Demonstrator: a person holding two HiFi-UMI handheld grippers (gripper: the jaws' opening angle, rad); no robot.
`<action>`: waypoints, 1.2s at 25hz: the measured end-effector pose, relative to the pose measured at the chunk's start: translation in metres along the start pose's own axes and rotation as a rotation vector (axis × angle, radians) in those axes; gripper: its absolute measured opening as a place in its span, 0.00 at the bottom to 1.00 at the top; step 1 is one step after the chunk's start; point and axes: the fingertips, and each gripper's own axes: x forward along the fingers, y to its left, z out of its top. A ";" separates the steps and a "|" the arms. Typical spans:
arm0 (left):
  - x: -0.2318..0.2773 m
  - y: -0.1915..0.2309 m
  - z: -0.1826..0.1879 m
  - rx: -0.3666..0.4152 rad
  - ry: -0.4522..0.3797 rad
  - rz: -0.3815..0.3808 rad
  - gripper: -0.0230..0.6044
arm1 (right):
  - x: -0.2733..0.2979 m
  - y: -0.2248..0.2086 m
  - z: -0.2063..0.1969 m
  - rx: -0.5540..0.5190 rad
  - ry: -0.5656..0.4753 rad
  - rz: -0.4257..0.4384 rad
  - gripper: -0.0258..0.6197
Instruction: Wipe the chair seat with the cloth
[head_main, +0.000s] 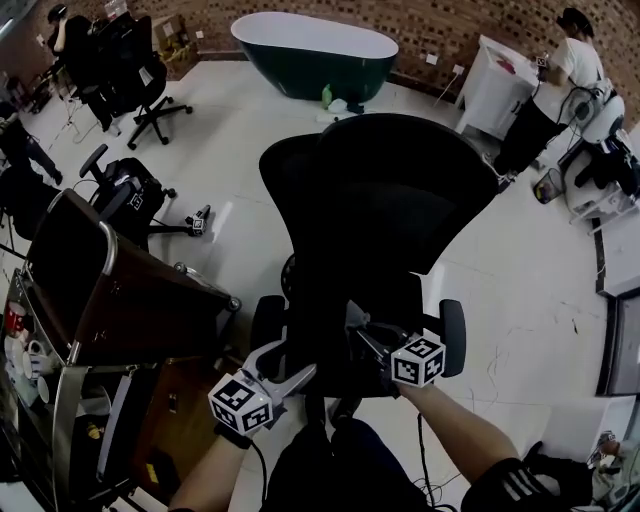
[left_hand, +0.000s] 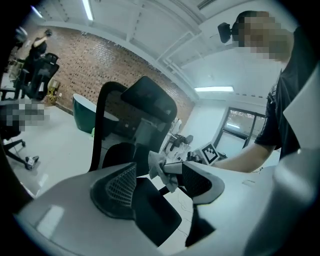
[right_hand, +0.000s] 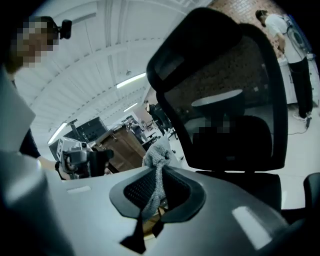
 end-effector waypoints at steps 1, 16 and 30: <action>0.009 0.011 -0.006 -0.017 0.006 0.006 0.53 | 0.016 -0.016 -0.008 -0.021 0.039 -0.006 0.10; 0.102 0.105 -0.072 -0.105 0.026 0.041 0.55 | 0.246 -0.160 -0.092 -0.281 0.382 -0.058 0.10; 0.108 0.118 -0.109 -0.135 0.039 0.057 0.55 | 0.318 -0.194 -0.161 -0.430 0.535 -0.035 0.10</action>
